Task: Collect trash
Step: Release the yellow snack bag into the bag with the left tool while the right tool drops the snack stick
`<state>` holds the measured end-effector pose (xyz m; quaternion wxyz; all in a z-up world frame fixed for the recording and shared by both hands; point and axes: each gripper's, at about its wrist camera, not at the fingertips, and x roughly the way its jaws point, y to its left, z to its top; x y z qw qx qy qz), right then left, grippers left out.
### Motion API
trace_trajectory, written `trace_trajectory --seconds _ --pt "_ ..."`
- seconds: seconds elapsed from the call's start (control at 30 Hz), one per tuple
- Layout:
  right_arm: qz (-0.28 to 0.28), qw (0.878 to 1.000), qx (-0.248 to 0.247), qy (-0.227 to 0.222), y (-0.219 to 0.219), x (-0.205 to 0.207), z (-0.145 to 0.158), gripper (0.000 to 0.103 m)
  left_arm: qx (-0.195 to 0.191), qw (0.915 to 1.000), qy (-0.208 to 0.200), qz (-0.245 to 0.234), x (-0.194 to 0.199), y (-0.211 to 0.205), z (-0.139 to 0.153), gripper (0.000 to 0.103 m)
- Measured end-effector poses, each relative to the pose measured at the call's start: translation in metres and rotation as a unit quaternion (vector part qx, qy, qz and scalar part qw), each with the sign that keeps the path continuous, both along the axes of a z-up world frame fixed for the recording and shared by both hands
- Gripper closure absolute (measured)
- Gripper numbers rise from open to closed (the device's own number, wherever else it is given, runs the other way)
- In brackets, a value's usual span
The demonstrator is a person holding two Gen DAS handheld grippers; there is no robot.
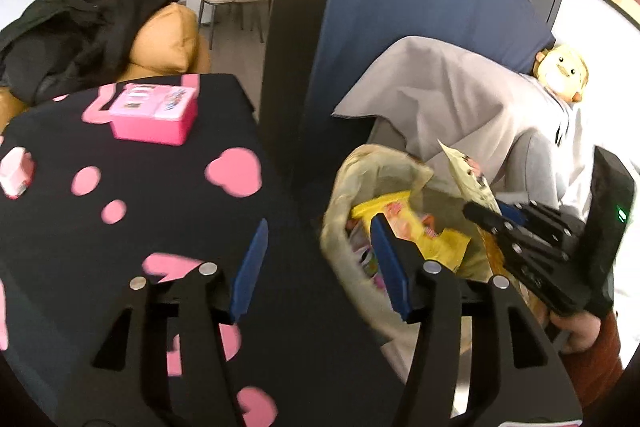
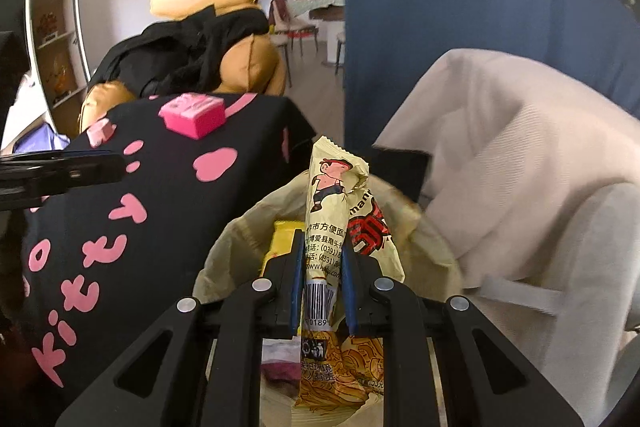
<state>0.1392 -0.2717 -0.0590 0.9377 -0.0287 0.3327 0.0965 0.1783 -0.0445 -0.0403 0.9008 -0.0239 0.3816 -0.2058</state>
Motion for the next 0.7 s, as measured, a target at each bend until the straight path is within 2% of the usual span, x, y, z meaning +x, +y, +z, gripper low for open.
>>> trace_trajectory --seconds 0.13,0.4,0.7 --pt "0.010 1.000 0.004 0.021 0.010 0.010 -0.012 0.086 0.005 0.9998 0.005 0.017 -0.012 0.022 -0.005 0.052" --pt "-0.003 0.994 0.018 0.110 0.010 0.040 -0.065 0.086 -0.012 0.9983 0.026 0.050 -0.018 0.054 -0.018 0.052" --pt "-0.026 0.990 0.004 0.139 0.006 0.049 -0.080 0.086 -0.025 0.9981 0.025 0.050 -0.026 0.064 -0.018 0.052"
